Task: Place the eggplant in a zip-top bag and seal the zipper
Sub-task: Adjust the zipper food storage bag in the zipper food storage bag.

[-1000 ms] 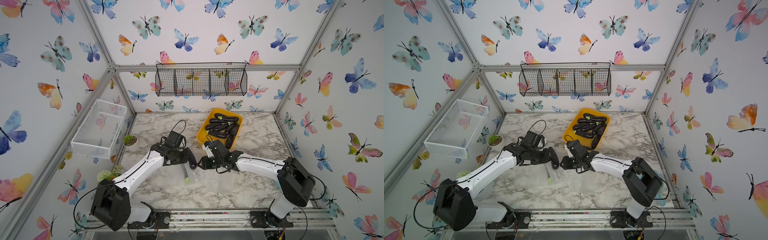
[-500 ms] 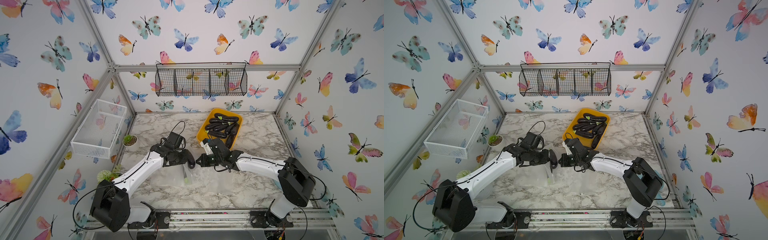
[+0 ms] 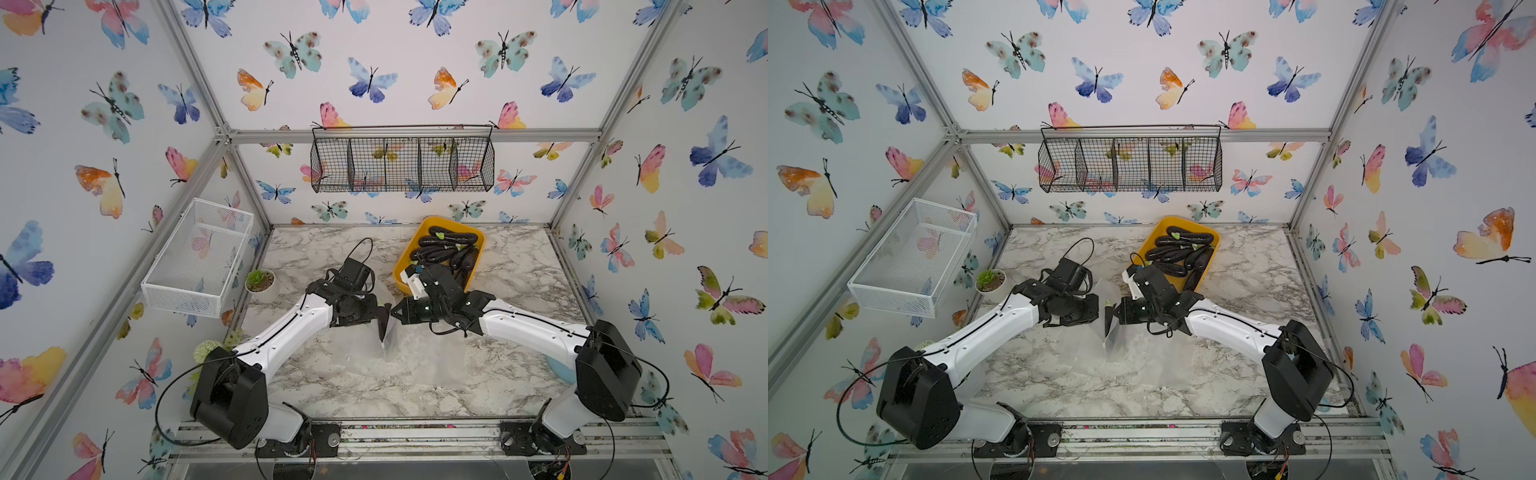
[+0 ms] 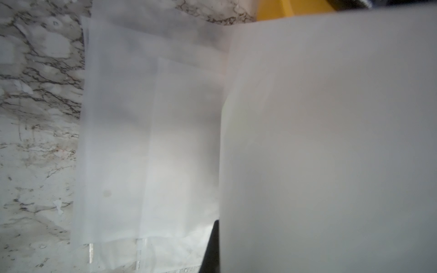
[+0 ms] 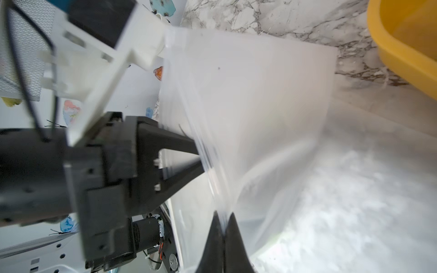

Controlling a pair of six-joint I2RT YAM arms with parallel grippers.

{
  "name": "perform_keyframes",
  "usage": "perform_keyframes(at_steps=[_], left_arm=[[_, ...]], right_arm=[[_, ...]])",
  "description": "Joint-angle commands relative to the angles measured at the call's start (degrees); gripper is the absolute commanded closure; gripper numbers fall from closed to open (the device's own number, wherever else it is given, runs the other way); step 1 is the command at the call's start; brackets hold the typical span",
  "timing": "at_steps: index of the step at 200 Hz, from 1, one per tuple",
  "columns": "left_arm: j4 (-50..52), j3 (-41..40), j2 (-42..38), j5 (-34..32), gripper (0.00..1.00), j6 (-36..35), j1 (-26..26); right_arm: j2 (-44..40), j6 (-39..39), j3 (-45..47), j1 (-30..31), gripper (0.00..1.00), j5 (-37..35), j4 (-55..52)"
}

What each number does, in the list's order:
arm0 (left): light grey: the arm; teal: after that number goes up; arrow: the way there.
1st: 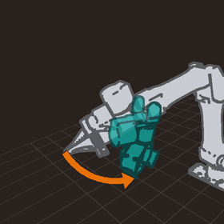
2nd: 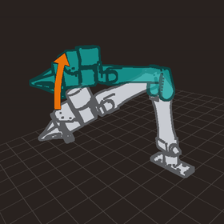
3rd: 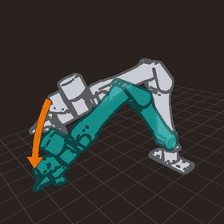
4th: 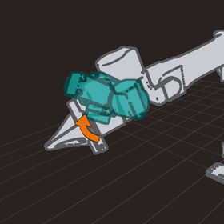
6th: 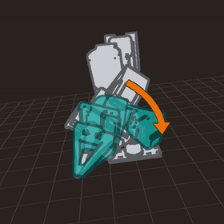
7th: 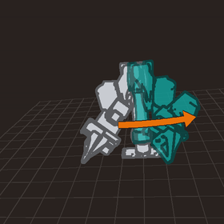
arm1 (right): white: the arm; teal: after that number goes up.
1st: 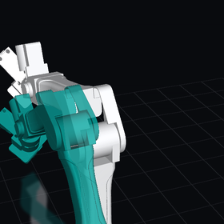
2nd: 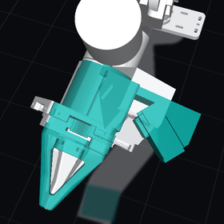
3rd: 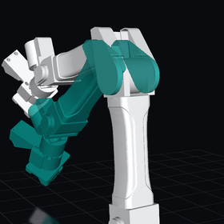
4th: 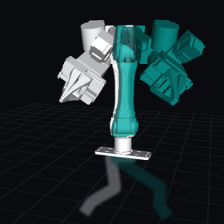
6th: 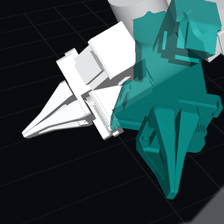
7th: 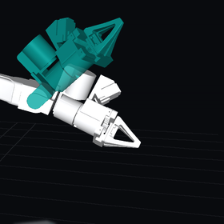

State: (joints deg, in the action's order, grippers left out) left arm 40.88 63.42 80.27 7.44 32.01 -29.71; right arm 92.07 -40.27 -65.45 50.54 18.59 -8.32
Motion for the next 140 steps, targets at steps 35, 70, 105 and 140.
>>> perform_keyframes(at_steps=[35, 70, 105, 140], left_arm=[[13.8, 8.8, -8.6, -6.2, 1.0, -1.7, 0.2], [17.4, 15.1, -10.7, -8.9, 1.0, -0.8, -2.0], [5.2, 6.3, -3.6, -5.9, 1.0, -1.2, -2.1], [3.2, 7.1, 8.3, -3.7, 1.0, -1.4, -3.1]], right_arm=[[8.4, 0.1, -11.2, 0.9, 0.96, 10.5, 7.5], [11.3, -0.7, -15.0, 1.1, 0.96, 15.0, 9.0], [6.4, -1.2, -1.7, -2.7, 0.96, 8.6, 8.9], [5.0, 1.5, 3.6, -6.0, 0.94, 3.6, 2.2]])
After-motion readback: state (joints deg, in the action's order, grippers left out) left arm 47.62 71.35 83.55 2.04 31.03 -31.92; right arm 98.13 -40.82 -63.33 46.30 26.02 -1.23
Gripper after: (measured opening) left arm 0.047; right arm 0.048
